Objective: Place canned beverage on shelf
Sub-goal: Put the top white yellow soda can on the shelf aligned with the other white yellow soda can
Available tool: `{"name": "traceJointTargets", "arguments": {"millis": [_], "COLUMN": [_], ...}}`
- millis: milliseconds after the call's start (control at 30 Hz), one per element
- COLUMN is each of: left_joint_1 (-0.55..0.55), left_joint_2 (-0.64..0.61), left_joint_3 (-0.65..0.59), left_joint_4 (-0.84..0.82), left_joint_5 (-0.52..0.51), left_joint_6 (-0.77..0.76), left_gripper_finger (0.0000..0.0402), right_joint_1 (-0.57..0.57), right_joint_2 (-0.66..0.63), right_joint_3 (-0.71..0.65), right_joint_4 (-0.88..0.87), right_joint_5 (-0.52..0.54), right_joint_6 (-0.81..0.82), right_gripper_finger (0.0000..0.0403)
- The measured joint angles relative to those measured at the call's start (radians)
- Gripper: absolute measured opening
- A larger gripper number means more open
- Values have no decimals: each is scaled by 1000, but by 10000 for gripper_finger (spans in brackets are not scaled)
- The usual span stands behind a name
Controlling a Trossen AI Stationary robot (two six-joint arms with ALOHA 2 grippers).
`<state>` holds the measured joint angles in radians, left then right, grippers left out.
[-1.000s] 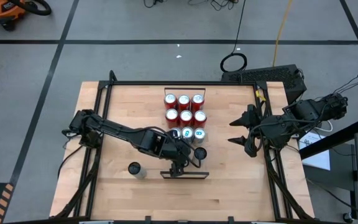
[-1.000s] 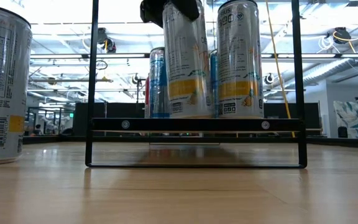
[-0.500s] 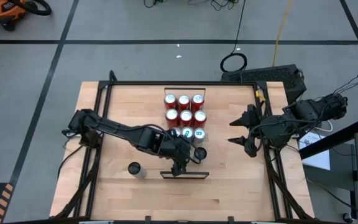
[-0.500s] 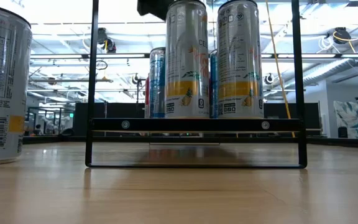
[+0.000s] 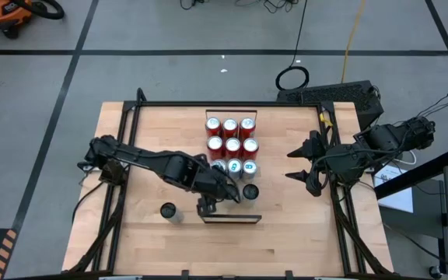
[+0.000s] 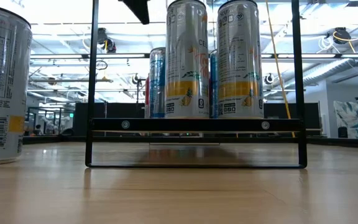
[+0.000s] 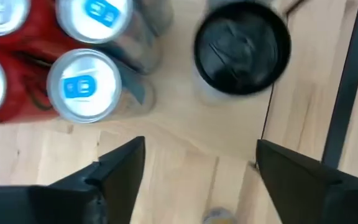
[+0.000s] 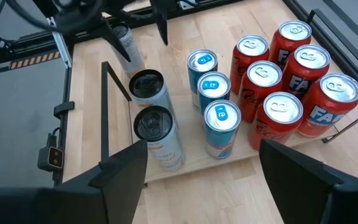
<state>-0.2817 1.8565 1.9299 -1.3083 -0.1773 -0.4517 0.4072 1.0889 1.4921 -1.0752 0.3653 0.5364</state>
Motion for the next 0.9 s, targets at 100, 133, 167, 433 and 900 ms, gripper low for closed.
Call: {"name": "traceJointTargets", "arguments": {"millis": [100, 133, 167, 433, 900], "left_joint_1": [4, 6, 9, 30, 37], "left_joint_2": [0, 0, 0, 2, 2], "left_joint_3": [-39, -54, -67, -103, -103], "left_joint_4": [26, 45, 64, 168, 197], "left_joint_5": [25, 29, 31, 30, 73], "left_joint_6": [74, 86, 91, 98, 91], "left_gripper_finger": [263, 250, 236, 141, 111], "right_joint_1": [0, 0, 0, 0, 0], "right_joint_2": [0, 0, 0, 0, 0], "right_joint_3": [0, 0, 0, 0, 0], "right_joint_4": [0, 0, 0, 0, 0], "right_joint_5": [0, 0, 0, 0, 1], "right_joint_6": [-8, -10, -10, -12, -36], "right_gripper_finger": [281, 281, 281, 281, 281]}}
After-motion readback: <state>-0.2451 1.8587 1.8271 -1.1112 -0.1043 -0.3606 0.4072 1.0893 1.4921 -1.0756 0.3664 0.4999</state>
